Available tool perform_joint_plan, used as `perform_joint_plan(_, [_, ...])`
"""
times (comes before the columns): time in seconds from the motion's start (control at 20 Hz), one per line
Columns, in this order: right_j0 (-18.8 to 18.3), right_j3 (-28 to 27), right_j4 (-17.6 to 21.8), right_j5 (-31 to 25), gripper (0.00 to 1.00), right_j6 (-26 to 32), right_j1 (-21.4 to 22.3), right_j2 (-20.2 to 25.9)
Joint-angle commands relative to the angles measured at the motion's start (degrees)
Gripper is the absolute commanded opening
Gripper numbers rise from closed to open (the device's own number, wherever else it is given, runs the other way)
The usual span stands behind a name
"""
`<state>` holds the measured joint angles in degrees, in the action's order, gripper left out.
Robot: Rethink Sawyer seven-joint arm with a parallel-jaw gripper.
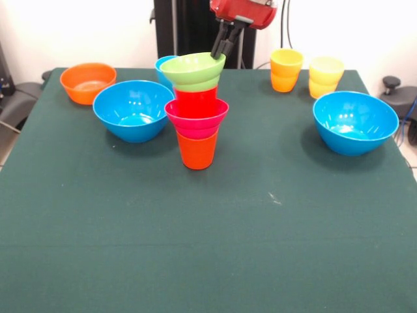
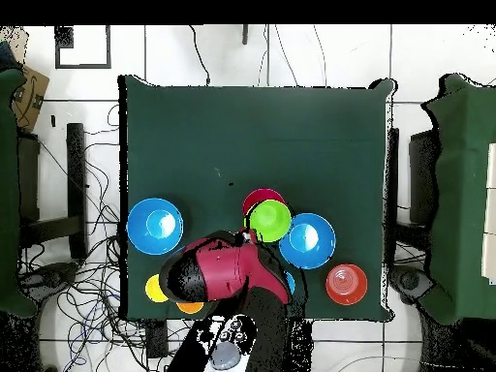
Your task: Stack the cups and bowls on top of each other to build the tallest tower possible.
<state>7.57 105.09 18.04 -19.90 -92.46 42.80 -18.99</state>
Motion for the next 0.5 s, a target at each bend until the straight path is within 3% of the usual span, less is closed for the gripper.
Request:
perform_joint_plan(0.05, [-0.34,-2.67,0.54,0.72,0.0,-6.8,-1.18,3.42])
perform_joint_plan(0.5, [0.13,-2.62,0.84,0.87,0.0,-7.17,-1.52,2.71])
